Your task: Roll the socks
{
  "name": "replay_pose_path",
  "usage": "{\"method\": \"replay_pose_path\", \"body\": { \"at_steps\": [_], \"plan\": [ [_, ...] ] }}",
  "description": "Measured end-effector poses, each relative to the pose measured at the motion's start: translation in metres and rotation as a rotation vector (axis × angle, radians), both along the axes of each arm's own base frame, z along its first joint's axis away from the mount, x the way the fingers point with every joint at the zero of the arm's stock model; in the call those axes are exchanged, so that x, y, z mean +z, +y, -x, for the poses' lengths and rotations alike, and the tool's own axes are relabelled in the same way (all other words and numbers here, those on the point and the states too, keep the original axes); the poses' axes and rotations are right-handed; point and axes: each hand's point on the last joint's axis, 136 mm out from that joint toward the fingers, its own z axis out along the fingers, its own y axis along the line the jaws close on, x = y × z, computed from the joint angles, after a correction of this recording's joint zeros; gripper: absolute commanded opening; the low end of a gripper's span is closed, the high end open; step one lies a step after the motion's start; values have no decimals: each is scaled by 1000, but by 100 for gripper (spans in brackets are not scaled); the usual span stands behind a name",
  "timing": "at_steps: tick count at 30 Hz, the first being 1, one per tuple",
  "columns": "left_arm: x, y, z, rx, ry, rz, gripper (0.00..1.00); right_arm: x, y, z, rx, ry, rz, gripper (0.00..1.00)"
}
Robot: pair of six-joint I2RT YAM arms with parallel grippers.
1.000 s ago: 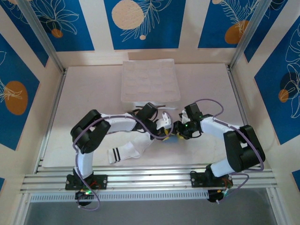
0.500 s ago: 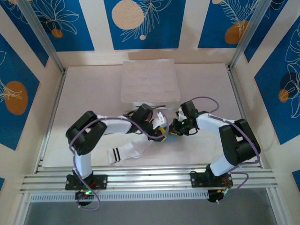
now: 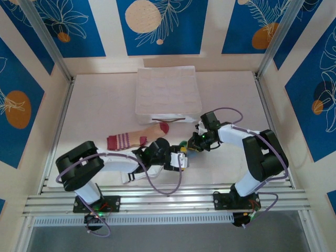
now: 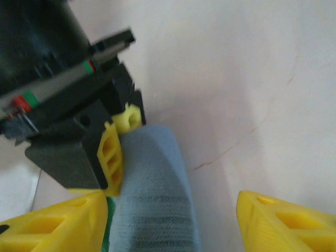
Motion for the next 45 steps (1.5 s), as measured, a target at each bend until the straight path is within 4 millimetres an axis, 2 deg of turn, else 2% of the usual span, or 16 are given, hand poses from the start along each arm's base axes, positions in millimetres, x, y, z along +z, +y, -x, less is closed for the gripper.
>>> {"method": "replay_pose_path", "body": {
  "at_steps": [2,3,4,5,6,10,12,16,19,21,25,29,32,37,42,45],
  "plan": [
    [-14,2,-5,18,-12,-32,55,0,1,0,2,4,-3,9],
    [-19,2,-6,20,-17,-44,46,0,1,0,4,6,-5,10],
    [-22,1,-9,27,-23,-47,33,0,1,0,5,9,-5,11],
    [-22,-1,-11,33,-28,-43,11,0,2,0,6,13,-6,14],
    [-20,-3,-12,30,-35,-38,0,0,2,0,6,14,-5,19],
    [-15,-8,-13,25,2,-23,0,0,-3,-1,-2,-7,18,49],
    [-13,-9,-13,24,63,-4,0,3,-8,2,-2,-39,40,52],
    [-6,-1,-20,41,255,59,0,31,-22,5,-17,-154,65,54],
    [-2,6,-28,58,432,99,0,59,-29,-1,-43,-255,44,54],
    [1,6,-32,62,543,120,0,68,-32,-5,-54,-289,34,54],
    [-3,-1,-40,73,790,146,0,54,-32,0,-45,-253,39,54],
    [-7,-2,-45,97,992,176,0,35,-21,11,4,-190,55,54],
    [-8,0,-48,123,1094,200,0,24,-17,13,12,-144,82,54],
    [-11,3,-54,160,1155,210,0,17,-13,0,-1,-95,109,52],
    [-12,3,-55,176,1178,189,0,26,-10,0,44,-168,156,52],
    [-12,2,-54,173,1198,173,0,58,-14,1,96,-332,180,56]
  ]
}}
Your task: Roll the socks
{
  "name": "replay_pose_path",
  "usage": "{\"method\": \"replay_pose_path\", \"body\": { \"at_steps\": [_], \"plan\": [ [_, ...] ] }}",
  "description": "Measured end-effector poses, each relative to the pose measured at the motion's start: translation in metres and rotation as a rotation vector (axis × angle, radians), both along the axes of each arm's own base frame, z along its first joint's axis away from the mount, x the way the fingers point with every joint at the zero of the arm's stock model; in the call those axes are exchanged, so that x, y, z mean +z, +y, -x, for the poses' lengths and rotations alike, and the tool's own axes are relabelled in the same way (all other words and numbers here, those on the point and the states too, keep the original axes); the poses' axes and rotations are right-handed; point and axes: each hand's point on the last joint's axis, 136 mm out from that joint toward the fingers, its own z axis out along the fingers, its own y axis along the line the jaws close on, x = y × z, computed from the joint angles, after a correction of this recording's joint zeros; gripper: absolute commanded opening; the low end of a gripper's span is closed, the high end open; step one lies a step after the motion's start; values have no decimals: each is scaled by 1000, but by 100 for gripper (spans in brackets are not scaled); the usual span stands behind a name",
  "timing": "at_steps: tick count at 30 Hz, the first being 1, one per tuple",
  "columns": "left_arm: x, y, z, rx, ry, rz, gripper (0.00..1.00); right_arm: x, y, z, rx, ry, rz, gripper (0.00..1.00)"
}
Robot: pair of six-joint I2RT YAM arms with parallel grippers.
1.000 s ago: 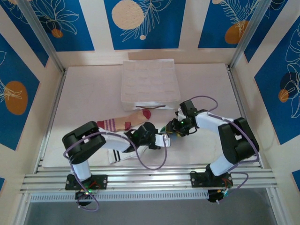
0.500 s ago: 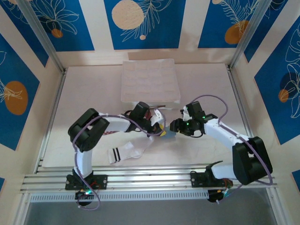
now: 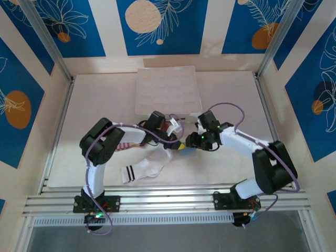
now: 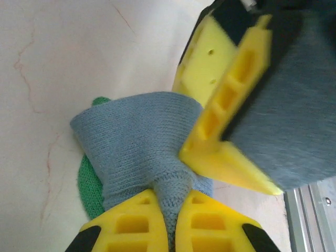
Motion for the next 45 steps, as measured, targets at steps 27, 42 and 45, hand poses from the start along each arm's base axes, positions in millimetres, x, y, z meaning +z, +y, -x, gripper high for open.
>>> {"method": "replay_pose_path", "body": {
  "at_steps": [27,42,45],
  "plan": [
    [-2,-1,19,-121,215,-59,0,-11,21,30,1081,-875,590,82],
    [-4,-2,18,-146,345,-56,1,-49,27,37,1222,-791,590,74],
    [-4,-2,17,-145,363,-62,3,-55,29,35,1233,-771,596,67]
  ]
}}
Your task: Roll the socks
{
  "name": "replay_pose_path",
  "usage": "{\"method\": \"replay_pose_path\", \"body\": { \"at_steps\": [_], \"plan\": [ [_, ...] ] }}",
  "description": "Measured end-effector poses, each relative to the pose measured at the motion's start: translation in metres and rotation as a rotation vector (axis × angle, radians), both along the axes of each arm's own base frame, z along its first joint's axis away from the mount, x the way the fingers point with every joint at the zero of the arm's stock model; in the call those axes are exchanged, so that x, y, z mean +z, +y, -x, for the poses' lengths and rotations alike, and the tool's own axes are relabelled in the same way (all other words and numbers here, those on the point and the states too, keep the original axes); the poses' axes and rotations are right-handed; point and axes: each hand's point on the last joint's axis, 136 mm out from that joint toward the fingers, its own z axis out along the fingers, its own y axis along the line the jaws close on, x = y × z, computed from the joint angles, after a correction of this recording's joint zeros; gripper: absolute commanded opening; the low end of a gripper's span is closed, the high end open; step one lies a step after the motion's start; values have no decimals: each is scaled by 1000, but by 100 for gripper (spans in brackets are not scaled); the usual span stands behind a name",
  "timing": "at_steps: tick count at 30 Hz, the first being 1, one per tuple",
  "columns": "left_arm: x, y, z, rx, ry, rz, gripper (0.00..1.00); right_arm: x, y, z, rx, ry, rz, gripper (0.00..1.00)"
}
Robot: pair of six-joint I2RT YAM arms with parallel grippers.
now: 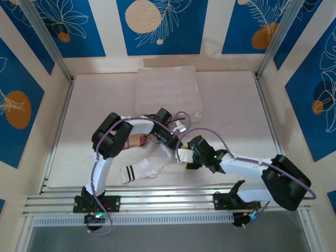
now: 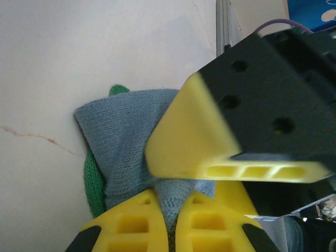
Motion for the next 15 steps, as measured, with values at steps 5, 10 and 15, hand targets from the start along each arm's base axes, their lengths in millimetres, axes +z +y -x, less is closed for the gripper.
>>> {"method": "replay_pose_path", "body": {
  "at_steps": [5,10,15],
  "plan": [
    [-2,4,1,6,26,-21,10,-5,7,-8,-6,4,38,29],
    [-1,14,-9,37,33,-29,34,0,14,-15,-30,-49,51,0],
    [12,19,-9,53,-35,-15,45,11,16,-9,-91,-20,-24,0]
  ]
}}
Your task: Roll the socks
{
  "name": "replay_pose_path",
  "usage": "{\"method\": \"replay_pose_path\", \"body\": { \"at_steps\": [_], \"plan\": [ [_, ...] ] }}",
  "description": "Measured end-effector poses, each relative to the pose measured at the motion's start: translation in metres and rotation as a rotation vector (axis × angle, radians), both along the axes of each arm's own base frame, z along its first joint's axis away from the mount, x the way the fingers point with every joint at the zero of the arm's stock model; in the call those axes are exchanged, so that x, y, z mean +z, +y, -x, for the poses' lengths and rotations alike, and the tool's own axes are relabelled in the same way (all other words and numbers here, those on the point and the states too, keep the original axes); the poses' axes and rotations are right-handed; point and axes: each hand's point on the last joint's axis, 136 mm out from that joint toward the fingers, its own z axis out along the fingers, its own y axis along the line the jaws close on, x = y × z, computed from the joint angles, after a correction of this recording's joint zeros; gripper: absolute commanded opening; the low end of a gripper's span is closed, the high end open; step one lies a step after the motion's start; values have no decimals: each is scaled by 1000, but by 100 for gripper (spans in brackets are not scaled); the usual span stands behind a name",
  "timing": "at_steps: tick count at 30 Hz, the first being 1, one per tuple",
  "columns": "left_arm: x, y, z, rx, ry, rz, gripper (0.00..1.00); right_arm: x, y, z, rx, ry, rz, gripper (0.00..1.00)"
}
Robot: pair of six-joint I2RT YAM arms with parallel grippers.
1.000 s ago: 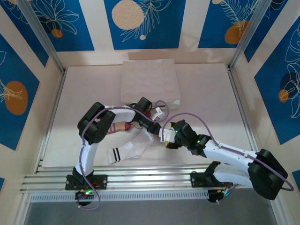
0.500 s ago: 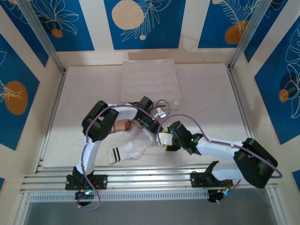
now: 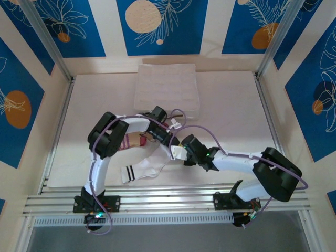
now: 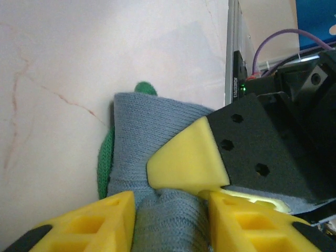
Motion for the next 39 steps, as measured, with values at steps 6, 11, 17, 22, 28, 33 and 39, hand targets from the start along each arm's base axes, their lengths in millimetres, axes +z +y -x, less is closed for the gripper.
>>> {"method": "replay_pose_path", "body": {
  "at_steps": [6,11,17,22,28,33,39],
  "plan": [
    [68,12,-11,72,-247,169,54,44,-7,7,-108,55,-210,0],
    [126,34,-24,180,-516,353,59,76,-17,6,-209,149,-380,0],
    [134,48,-13,248,-674,489,65,126,-12,-1,-265,314,-627,0],
    [142,51,3,256,-734,585,67,163,9,4,-193,462,-773,0],
    [161,43,19,207,-796,675,68,167,23,17,-138,634,-840,0],
    [164,40,29,166,-796,701,69,180,28,20,-103,687,-900,0],
    [163,38,43,107,-771,720,65,194,30,28,-35,751,-956,0]
  ]
}}
